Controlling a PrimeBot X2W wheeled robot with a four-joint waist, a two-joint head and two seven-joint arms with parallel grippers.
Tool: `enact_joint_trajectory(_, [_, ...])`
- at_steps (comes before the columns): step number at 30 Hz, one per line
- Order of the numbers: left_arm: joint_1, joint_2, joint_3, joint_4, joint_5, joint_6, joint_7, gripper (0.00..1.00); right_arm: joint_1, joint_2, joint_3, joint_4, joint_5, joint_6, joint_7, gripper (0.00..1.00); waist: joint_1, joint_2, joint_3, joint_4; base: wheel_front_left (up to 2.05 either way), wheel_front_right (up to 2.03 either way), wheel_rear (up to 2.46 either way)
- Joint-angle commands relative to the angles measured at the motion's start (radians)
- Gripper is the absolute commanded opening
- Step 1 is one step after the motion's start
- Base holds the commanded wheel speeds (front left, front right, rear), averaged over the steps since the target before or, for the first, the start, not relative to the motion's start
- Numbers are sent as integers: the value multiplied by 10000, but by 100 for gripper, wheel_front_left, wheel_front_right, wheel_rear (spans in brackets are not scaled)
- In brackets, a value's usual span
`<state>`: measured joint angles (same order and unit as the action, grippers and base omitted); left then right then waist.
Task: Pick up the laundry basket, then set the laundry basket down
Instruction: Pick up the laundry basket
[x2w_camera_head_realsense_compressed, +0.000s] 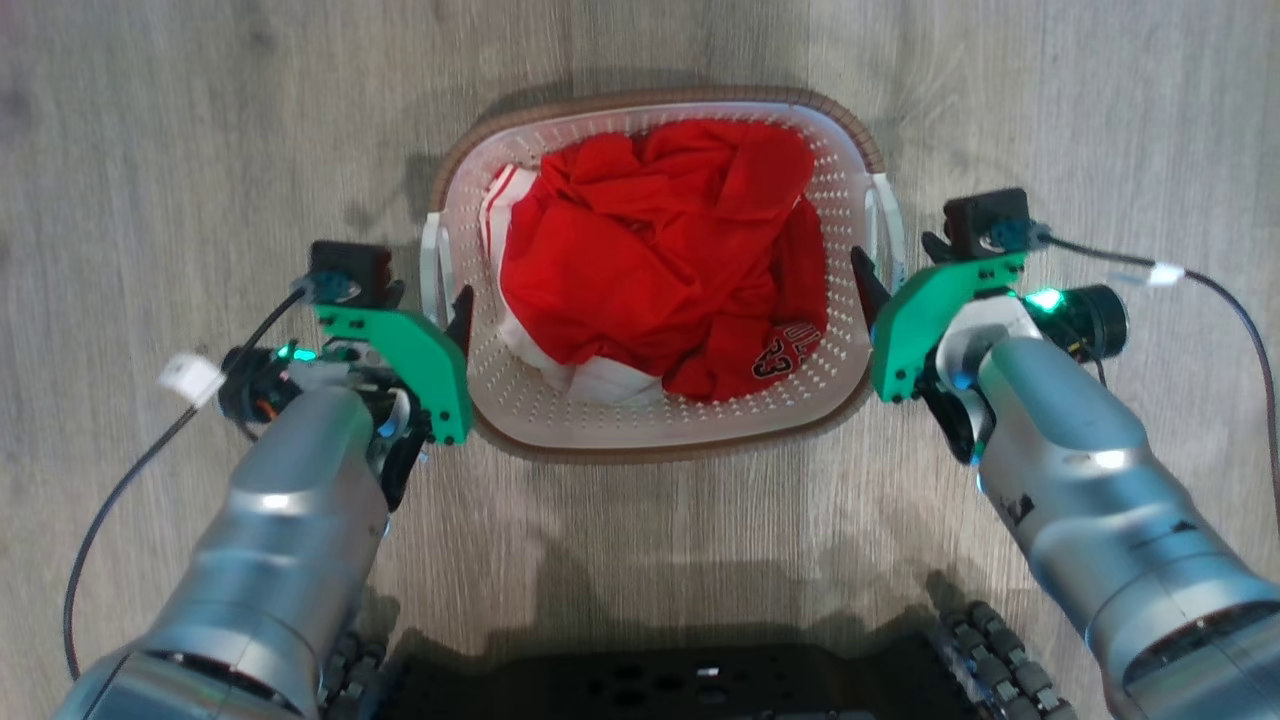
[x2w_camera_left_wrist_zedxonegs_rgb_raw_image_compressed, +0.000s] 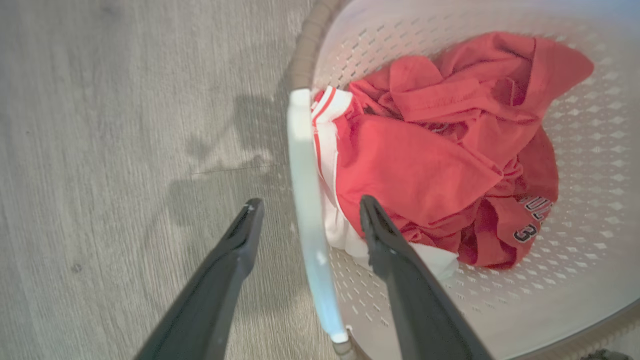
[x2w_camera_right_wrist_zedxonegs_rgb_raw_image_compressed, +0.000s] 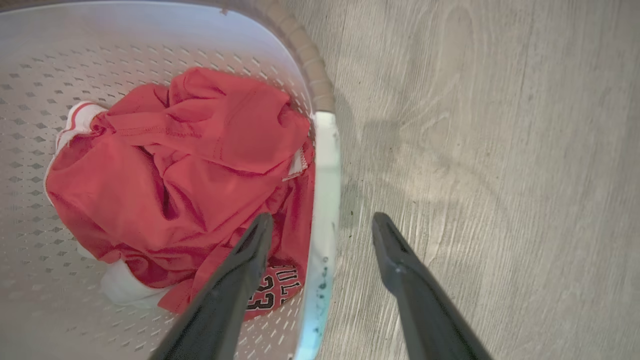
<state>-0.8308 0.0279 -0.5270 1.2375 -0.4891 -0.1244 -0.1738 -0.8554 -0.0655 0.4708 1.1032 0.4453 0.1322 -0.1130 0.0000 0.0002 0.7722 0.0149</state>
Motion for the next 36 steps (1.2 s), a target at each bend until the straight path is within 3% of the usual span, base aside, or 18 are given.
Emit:
enact_joint_trajectory(1, [57, 223, 11, -72, -98, -50, 69, 100, 165, 153, 268, -69, 122, -15, 55, 100, 0, -2, 123, -7, 0, 0, 0])
enact_joint_trajectory(8, [-281, 223, -855, -216, -749, -60, 690, 100, -498, 110, 1337, 337, 489, -15, 588, 100, 0, -2, 540, -25, 0, 0, 0])
enact_joint_trajectory(23, [-1123, 250, -2130, 35, -1589, -62, 1431, 100, -1390, 149, 2042, 1019, 1581, -15, 1321, 100, 0, -2, 1218, 81, 0, 0, 0])
enact_joint_trajectory(36, [-1341, 232, -2616, 236, -2163, -63, 1481, 100, -1551, 151, 2577, 1026, 2246, -15, 1407, 100, 0, -2, 1360, 138, 0, 0, 0])
